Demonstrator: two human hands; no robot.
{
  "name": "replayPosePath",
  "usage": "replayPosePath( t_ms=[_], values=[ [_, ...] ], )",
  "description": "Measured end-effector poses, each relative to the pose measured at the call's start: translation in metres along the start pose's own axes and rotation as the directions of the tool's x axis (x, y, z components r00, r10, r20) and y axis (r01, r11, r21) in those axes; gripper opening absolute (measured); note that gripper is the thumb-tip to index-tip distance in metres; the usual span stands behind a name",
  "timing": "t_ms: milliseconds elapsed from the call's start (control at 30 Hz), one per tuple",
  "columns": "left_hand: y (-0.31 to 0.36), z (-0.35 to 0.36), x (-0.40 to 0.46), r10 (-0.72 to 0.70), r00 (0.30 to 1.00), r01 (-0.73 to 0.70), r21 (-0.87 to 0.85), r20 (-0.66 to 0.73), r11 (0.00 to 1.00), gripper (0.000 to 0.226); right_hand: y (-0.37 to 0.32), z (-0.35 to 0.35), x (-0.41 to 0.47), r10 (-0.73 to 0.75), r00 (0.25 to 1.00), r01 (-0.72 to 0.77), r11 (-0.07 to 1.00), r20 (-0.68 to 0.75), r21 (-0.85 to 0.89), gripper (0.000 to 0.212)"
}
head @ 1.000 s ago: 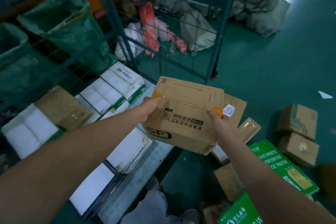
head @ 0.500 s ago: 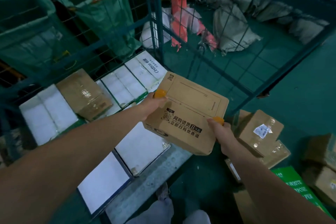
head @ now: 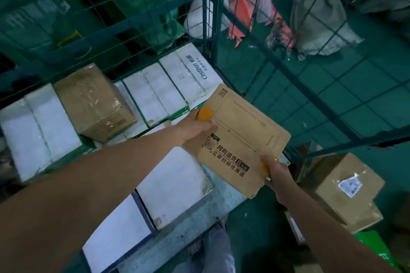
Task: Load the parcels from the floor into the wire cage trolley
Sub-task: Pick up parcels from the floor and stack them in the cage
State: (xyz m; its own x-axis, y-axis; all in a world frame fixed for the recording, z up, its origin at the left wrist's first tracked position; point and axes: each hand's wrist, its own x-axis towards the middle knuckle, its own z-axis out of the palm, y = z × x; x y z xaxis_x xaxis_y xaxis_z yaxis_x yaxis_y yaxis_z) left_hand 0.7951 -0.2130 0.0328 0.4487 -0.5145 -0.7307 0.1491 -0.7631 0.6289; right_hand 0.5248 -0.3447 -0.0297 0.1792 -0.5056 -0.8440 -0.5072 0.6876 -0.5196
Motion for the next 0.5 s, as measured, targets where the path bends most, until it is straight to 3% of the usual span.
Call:
replayPosePath(
  t_ms=[67, 200, 500],
  values=[
    [-0.004, 0.004, 0.032, -0.021, 1.000, 0.021, 0.000, -0.011, 1.000, 0.043, 0.002, 0.004, 0.034, -0.004, 1.000, 0.004, 1.000, 0.017, -0.014, 0.074],
    [-0.009, 0.013, 0.094, 0.011, 1.000, -0.010, 0.042, -0.016, 0.999, 0.078, 0.010, 0.015, 0.095, 0.007, 1.000, -0.007, 1.000, 0.027, -0.010, 0.065],
    [-0.068, 0.020, 0.225, -0.098, 0.992, 0.105, 0.086, -0.083, 0.991, 0.082, 0.040, 0.066, 0.202, 0.146, 0.988, -0.146, 0.989, 0.046, -0.006, 0.060]
  ],
)
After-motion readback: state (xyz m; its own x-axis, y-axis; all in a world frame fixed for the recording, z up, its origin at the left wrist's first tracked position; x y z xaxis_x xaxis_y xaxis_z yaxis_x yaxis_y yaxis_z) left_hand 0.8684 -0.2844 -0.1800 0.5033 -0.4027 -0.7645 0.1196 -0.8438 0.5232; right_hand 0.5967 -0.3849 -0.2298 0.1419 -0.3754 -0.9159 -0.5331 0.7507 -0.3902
